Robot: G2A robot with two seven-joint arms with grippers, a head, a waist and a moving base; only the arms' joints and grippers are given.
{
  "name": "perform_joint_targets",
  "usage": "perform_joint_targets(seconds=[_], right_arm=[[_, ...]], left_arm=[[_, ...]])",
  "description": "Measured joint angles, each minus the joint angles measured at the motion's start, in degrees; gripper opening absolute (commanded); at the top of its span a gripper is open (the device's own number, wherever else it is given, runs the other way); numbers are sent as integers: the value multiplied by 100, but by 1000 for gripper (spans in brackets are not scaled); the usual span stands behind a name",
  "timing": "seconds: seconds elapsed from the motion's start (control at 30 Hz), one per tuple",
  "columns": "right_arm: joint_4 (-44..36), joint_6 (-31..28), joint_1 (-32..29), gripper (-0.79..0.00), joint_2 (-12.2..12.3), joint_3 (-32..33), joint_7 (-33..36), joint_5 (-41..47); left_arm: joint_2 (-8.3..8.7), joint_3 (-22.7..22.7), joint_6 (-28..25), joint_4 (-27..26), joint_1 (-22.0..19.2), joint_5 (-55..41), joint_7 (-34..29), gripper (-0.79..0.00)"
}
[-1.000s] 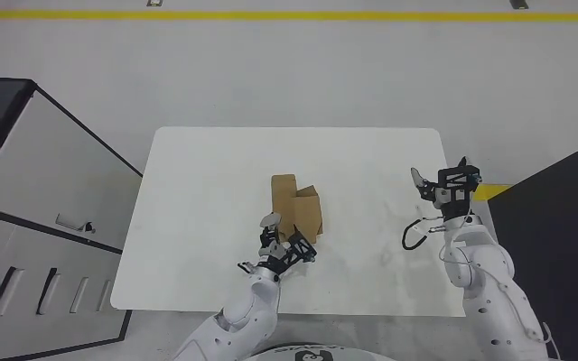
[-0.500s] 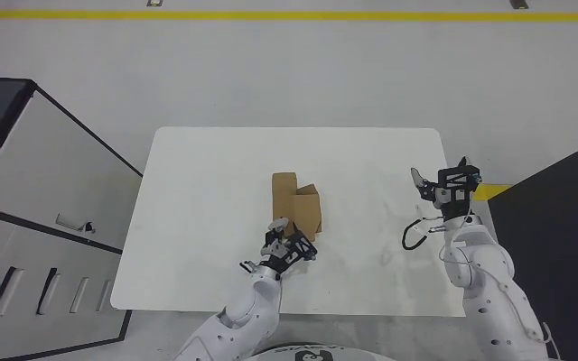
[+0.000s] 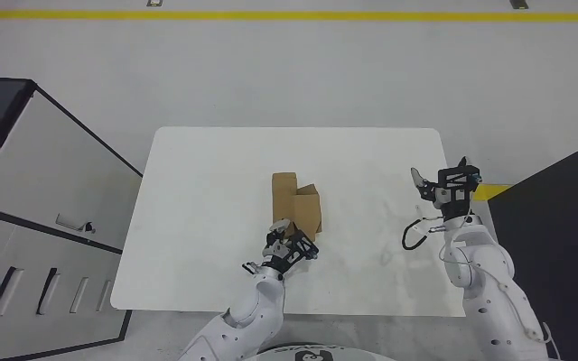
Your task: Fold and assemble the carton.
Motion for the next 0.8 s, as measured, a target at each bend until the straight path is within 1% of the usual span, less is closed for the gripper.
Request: perform_joint_targets(seconds=[0.17,0.3,0.33,0.37,0.63,0.77,0.8], right_arm=[[0,0,0,0,0,0,0,0],[0,0,0,0,0,0,0,0],[0,0,0,0,0,0,0,0],[0,0,0,0,0,0,0,0],[0,0,0,0,0,0,0,0],[0,0,0,0,0,0,0,0],[0,0,0,0,0,0,0,0]], left_arm=[[-60,60,-9,145,-91,-28,-34,-372],[-103,97,-17,234,-143,-97,-22,-379],[-112,103,-13,254,-154,-101,-21,-363],[-124,109,4,286,-171,-90,-26,-366],[-208,115,236,422,-245,-64,-160,-446],[-257,90,284,509,-278,-224,-259,-502],[-269,90,291,527,-286,-258,-273,-548]])
